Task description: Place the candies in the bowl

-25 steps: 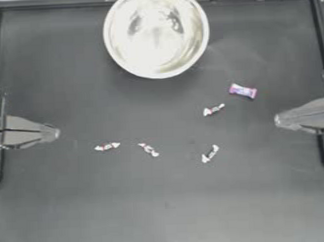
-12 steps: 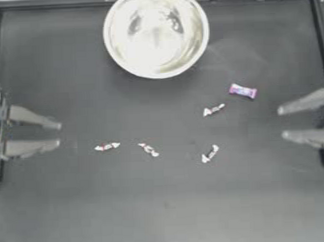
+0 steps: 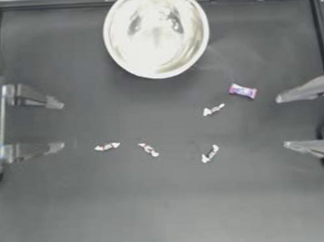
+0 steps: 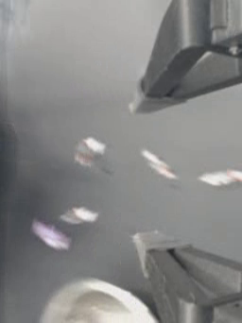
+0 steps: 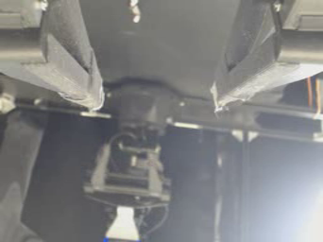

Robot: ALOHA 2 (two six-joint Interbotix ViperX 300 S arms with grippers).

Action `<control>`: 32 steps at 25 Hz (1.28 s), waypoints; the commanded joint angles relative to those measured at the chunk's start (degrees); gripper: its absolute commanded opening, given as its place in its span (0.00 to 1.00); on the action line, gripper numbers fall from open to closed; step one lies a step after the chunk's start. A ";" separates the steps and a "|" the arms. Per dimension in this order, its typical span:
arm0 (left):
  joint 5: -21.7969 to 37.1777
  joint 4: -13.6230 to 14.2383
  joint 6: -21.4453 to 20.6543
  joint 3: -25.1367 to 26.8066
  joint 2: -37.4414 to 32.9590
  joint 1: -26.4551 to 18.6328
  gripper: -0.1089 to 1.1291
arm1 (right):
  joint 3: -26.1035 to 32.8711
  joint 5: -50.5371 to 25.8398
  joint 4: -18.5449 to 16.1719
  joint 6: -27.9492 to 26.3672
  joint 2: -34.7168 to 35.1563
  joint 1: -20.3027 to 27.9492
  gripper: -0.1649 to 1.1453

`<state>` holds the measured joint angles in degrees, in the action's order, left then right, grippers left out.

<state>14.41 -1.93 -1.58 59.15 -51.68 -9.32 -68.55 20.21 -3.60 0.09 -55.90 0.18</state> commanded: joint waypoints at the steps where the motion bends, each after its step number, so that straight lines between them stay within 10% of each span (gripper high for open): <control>1: 5.10 -0.09 -0.26 -3.60 6.59 -2.46 0.92 | 0.44 0.44 1.14 0.00 0.26 0.18 0.87; 32: 13.18 0.79 -2.11 -17.23 41.92 -3.16 0.92 | -0.97 0.44 2.72 -0.35 0.26 0.18 0.87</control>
<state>27.60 -1.23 -3.52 43.86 -9.67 -12.74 -70.14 20.21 -1.05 -0.18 -55.90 0.35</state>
